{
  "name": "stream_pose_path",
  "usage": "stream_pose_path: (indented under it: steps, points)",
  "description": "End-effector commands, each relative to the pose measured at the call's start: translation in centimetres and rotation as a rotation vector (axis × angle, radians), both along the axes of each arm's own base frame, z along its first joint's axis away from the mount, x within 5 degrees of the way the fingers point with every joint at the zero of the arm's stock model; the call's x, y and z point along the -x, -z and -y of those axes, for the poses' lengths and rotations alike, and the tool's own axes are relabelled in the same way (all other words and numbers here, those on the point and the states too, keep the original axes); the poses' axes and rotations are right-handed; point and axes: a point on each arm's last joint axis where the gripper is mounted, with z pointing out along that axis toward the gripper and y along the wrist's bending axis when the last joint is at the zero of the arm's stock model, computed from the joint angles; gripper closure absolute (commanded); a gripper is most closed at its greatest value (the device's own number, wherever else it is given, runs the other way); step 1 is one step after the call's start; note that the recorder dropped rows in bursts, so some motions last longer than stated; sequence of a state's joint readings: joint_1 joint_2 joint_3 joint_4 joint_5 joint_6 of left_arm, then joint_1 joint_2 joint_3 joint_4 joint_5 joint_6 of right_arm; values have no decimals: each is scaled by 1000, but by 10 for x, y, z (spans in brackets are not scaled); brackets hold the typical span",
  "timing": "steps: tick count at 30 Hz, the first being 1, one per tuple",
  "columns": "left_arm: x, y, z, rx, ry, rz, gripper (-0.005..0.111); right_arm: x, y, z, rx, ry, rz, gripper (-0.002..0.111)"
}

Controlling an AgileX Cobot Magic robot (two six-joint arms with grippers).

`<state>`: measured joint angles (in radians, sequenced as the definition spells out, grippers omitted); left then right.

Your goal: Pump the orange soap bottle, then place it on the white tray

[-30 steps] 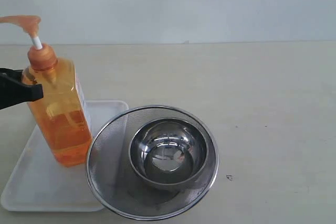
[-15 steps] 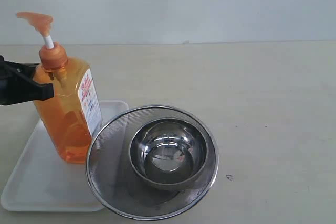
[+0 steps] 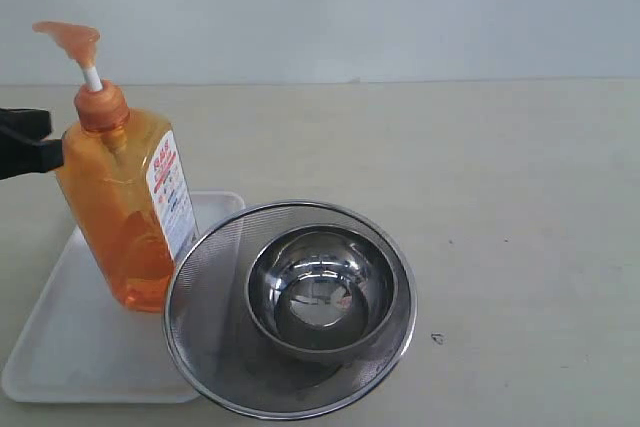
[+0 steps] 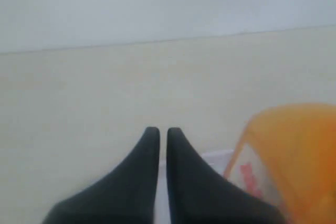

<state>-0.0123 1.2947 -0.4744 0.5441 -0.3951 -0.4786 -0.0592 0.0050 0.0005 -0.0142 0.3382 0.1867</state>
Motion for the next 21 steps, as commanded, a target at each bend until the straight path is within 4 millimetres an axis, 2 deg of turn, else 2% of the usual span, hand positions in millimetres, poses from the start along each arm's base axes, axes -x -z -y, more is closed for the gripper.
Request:
stream_pose_path:
  steps: [1, 8, 11, 16, 21]
  points:
    - [23, -17, -11, 65, -100, 53, 102, 0, -1, 0, 1, 5, 10, 3]
    - [71, -39, -18, 242, -244, 159, 102, 0, -1, 0, 1, 5, 10, 3]
    - [95, -47, -21, 386, -310, 193, 102, 0, -1, 0, 1, 5, 10, 3]
    - [135, -59, -21, 494, -307, 319, 102, 0, -1, 0, 1, 5, 10, 3]
    - [173, -65, -20, 522, -258, 504, 102, 0, -1, 0, 1, 5, 10, 3]
